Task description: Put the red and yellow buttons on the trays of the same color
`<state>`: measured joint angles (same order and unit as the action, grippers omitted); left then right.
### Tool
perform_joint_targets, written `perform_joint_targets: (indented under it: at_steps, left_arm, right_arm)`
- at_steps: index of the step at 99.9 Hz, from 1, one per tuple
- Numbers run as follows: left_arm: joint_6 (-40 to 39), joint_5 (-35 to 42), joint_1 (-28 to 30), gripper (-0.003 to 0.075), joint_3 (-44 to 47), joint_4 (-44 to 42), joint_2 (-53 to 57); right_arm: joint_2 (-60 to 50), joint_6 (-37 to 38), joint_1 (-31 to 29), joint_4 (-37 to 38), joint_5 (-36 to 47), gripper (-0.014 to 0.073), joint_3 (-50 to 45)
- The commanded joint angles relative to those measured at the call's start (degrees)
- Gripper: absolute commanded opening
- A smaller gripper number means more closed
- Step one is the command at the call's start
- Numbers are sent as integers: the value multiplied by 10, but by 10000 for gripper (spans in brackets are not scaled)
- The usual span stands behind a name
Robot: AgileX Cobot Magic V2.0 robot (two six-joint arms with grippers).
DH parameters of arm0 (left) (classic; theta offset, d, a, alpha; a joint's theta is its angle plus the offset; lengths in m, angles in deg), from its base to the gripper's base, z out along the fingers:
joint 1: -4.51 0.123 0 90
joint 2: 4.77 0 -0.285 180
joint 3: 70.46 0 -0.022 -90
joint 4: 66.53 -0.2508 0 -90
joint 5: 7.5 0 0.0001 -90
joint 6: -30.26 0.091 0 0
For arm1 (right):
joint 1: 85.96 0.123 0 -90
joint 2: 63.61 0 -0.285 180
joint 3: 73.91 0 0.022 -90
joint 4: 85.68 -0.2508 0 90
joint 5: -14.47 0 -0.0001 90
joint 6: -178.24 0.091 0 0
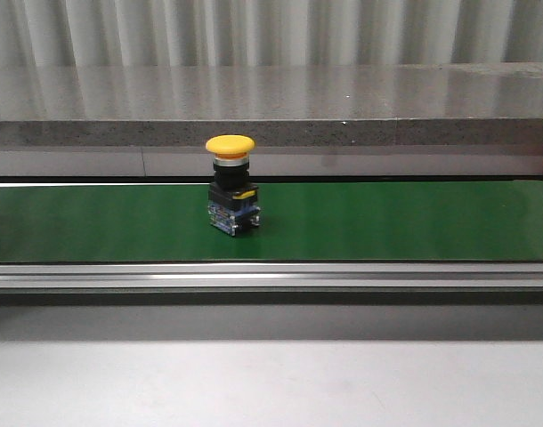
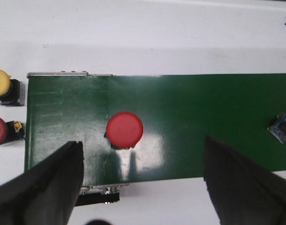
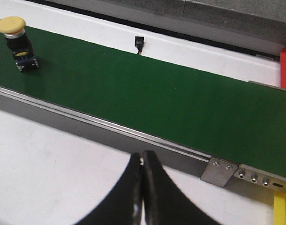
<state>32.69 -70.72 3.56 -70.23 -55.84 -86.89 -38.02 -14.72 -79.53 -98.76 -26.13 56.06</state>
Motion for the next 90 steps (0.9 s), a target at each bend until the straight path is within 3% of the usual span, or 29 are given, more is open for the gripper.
perform_joint_targets:
  at_steps: [1,17,26,60,90]
  left_arm:
    - [1,27,-8,515,18,11,44]
    - [1,63,-8,511,96,12,111]
    - [11,103,-8,465,145,12,156]
    - [21,222,-8,-21,307,12,342]
    - [28,225,-8,-20,387,12,445]
  right_arm:
    - [4,-6,1,-1,39,-67,15]
    - [4,-6,1,-1,42,-67,15]
    - [4,-6,1,-1,44,-67,15]
    - [29,-6,5,-7,28,-67,33]
    - [157,-6,57,-7,14,-67,124]
